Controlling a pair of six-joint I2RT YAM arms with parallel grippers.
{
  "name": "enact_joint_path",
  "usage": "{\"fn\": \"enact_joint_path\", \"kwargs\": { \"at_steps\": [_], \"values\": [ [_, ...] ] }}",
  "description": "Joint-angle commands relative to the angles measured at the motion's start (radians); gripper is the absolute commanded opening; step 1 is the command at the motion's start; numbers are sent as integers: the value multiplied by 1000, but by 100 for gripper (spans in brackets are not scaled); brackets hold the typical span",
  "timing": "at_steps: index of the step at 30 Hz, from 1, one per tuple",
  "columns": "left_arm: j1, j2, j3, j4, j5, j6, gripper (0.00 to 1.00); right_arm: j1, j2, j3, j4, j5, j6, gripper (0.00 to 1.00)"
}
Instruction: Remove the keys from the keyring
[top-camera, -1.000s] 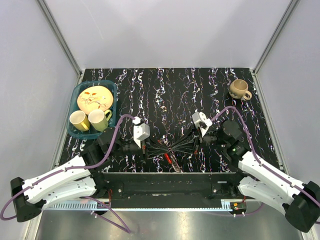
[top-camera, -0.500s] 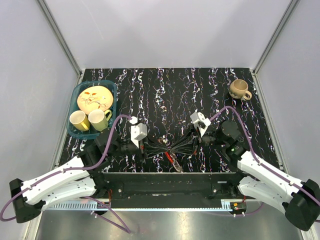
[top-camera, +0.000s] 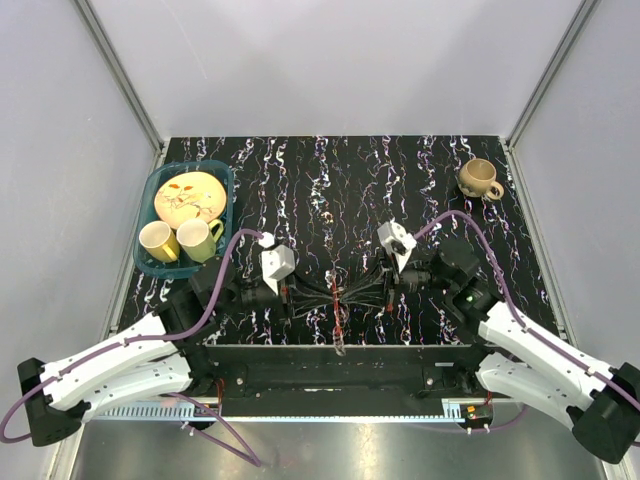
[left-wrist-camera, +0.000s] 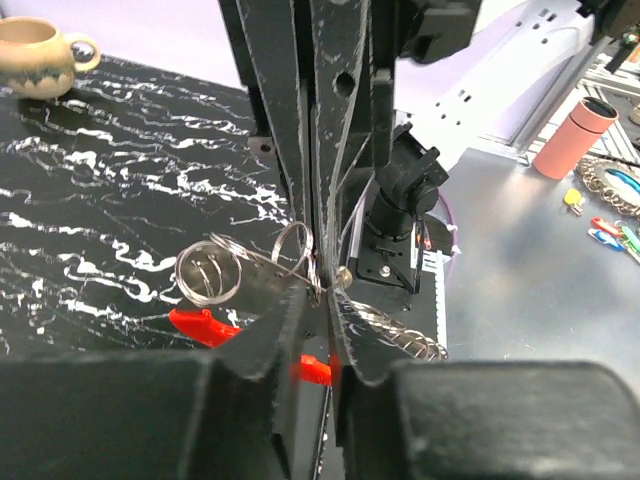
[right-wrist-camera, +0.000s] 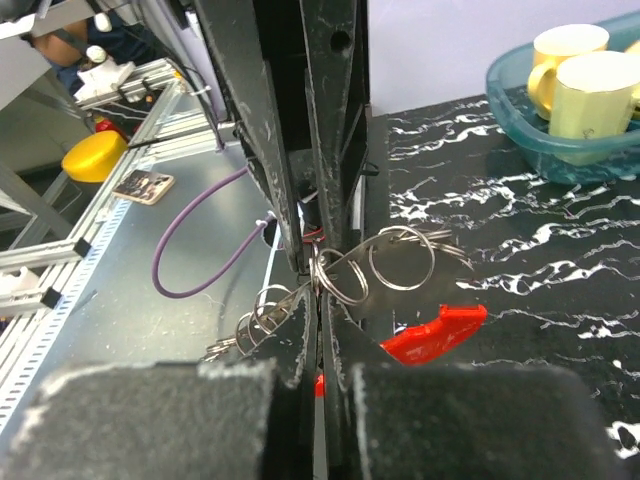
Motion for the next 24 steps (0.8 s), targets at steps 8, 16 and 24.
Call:
{"fn": "enact_joint_path", "kwargs": {
  "at_steps": [8,16,24],
  "values": [
    [-4,-42,109,-251,-148,99,45,12,43,341,-693,156,-147,0],
    [-4,-51,103,-276,-85,124,48,13,187,649,-1159,329,-220,0],
    [1,-40,80,-172,-62,81,48,13,269,808,-1341,427,-359,0]
  ]
}}
